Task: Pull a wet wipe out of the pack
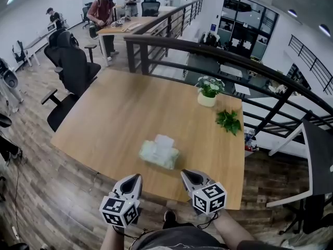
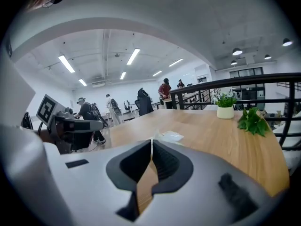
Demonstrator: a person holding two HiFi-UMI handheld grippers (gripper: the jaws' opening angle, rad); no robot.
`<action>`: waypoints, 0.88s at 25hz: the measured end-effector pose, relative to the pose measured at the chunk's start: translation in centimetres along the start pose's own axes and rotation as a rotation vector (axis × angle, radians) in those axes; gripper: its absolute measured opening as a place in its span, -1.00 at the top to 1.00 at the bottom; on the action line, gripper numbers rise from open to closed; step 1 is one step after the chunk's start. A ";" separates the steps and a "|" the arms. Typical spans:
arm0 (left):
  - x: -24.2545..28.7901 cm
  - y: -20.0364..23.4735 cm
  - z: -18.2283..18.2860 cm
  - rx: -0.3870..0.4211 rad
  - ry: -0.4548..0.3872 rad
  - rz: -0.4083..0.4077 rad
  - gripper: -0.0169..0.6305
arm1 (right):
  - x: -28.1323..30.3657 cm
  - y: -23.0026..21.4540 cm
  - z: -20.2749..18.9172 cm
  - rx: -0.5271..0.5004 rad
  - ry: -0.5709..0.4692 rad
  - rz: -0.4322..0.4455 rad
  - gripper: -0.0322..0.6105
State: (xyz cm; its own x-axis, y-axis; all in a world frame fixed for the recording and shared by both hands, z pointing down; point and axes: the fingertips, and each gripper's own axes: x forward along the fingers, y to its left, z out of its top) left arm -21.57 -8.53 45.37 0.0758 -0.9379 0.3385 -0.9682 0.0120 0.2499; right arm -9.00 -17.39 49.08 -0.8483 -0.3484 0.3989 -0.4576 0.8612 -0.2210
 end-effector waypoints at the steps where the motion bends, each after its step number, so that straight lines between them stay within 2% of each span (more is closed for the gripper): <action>1: 0.6 0.2 -0.2 -0.004 0.011 -0.001 0.90 | 0.5 -0.2 0.1 -0.001 0.001 0.008 0.82; 4: 2.0 0.8 -0.2 0.014 0.028 0.008 0.90 | 1.7 -0.8 0.4 -0.006 -0.004 0.023 0.82; 7: 3.3 1.3 -0.1 0.030 0.050 0.002 0.90 | 2.3 -1.7 0.5 0.010 -0.006 0.002 0.82; 16: 7.5 2.4 1.0 0.139 0.111 -0.104 0.90 | 4.1 -3.1 1.3 0.066 0.002 -0.128 0.82; 22: 10.8 2.7 0.2 0.212 0.164 -0.176 0.90 | 4.5 -4.5 1.7 0.091 -0.003 -0.227 0.82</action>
State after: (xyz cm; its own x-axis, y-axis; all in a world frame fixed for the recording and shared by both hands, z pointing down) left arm -23.46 -18.65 49.52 0.2677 -0.8505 0.4528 -0.9635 -0.2345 0.1292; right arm -11.24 -23.44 50.36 -0.7212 -0.5306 0.4454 -0.6590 0.7236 -0.2051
